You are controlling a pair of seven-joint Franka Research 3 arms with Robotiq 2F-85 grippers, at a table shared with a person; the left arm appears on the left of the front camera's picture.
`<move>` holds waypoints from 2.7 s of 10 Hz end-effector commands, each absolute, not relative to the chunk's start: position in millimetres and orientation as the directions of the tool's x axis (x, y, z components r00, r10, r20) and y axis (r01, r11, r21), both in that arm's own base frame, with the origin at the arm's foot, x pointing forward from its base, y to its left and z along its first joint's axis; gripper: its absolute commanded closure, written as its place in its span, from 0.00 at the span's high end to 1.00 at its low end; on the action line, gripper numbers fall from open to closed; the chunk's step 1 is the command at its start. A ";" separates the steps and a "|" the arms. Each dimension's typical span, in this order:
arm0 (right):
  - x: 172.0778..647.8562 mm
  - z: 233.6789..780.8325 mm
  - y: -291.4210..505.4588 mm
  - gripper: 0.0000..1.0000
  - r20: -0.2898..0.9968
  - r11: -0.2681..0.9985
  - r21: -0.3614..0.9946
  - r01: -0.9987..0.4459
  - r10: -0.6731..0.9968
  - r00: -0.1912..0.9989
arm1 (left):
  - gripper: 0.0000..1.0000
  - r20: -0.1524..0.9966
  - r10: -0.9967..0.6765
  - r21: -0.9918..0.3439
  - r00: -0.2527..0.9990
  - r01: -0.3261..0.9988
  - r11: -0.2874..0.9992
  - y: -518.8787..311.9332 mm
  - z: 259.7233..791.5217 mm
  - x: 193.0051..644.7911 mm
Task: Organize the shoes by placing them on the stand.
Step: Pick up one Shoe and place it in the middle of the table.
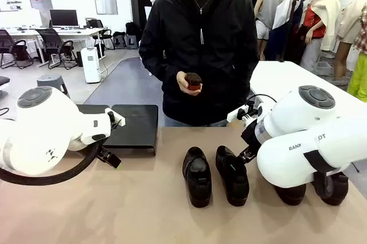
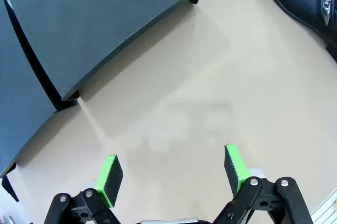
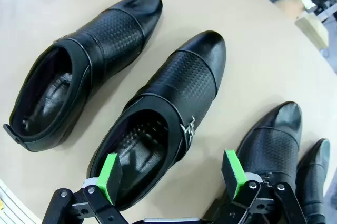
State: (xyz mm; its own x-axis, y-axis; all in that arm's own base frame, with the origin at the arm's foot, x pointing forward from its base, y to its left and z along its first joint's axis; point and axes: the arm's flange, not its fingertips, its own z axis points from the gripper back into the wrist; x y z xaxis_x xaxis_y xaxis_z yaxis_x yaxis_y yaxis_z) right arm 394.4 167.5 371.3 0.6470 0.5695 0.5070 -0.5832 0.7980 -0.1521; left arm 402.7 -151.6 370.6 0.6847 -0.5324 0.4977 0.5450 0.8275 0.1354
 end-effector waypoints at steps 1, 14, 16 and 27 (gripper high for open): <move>394.4 371.3 167.5 1.00 0.507 0.798 -0.152 -0.583 0.570 0.647 | 1.00 0.498 -0.532 0.135 0.685 0.545 0.827 -151.6 370.6 402.7; 394.4 371.3 167.5 1.00 0.507 0.798 -0.153 -0.584 0.570 0.647 | 1.00 0.498 -0.532 0.135 0.685 0.545 0.827 -151.8 370.6 402.6; 380.8 436.5 127.5 1.00 0.463 0.835 0.005 -0.550 0.485 0.741 | 1.00 0.424 -0.454 -0.069 0.784 0.528 0.846 -132.1 431.5 386.6; 242.4 592.6 -105.9 1.00 0.524 0.849 0.394 -0.354 0.109 0.845 | 1.00 0.564 -0.248 -0.313 0.788 0.482 0.818 72.6 587.4 235.5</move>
State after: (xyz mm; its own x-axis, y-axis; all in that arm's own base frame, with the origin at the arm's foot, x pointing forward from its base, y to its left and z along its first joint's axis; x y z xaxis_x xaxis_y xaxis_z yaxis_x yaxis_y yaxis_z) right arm 238.3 -117.1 592.9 0.8490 0.0644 0.5244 -0.3057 0.8694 0.3882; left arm 233.5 84.6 584.2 0.7973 -0.2006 0.5693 0.4422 0.8361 -0.3247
